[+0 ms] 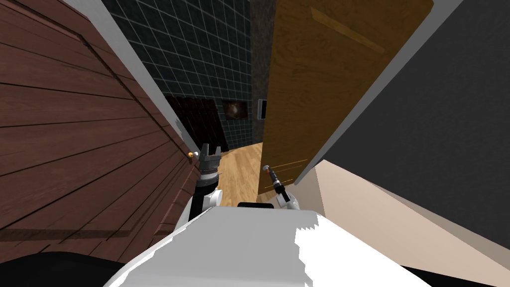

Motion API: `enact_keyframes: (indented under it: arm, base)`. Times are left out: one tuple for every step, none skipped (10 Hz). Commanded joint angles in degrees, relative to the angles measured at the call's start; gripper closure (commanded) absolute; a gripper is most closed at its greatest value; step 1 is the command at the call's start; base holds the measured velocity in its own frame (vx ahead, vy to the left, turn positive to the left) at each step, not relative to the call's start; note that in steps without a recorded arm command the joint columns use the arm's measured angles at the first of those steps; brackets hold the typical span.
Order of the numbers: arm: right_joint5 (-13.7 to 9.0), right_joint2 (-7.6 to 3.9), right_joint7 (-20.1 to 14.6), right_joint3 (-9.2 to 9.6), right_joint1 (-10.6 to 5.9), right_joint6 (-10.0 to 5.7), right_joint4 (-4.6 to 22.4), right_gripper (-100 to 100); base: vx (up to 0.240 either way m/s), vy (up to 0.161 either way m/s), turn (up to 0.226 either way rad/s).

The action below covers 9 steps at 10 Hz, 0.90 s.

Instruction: Push the door open

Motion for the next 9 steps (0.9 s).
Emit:
enact_keyframes:
  arm:
    - [-1.1, -0.18, -2.9, 0.45, -0.29, -0.03, 0.1, 100]
    - [-1.1, -0.18, -3.3, 0.45, -0.29, -0.03, 0.1, 100]
    - [-1.9, -0.18, -5.6, 0.95, -0.47, -0.04, 0.3, 100]
    - [-2.8, -0.17, -7.0, 1.46, -0.66, -0.05, 0.5, 100]
    - [-2.8, -0.17, -8.1, 1.46, -0.66, -0.05, 0.5, 100]
    - [-3.7, -0.15, -10.0, 1.98, -0.85, -0.06, 0.7, 100]
    - [-3.7, -0.15, -10.5, 1.98, -0.85, -0.06, 0.7, 100]
    - [-4.6, -0.13, -12.6, 2.50, -1.04, -0.07, 1.0, 100]
    - [-4.6, -0.13, -12.8, 2.50, -1.04, -0.07, 1.0, 100]
  base:
    - [0.040, 0.030, -0.040]
    - [0.036, 0.029, -0.033]
    - [0.040, 0.024, -0.056]
    - [0.061, 0.034, -0.101]
    - [0.046, 0.030, -0.028]
    - [0.041, 0.028, -0.038]
    - [0.032, 0.024, -0.027]
    - [0.034, 0.023, -0.055]
    - [0.028, 0.020, -0.031]
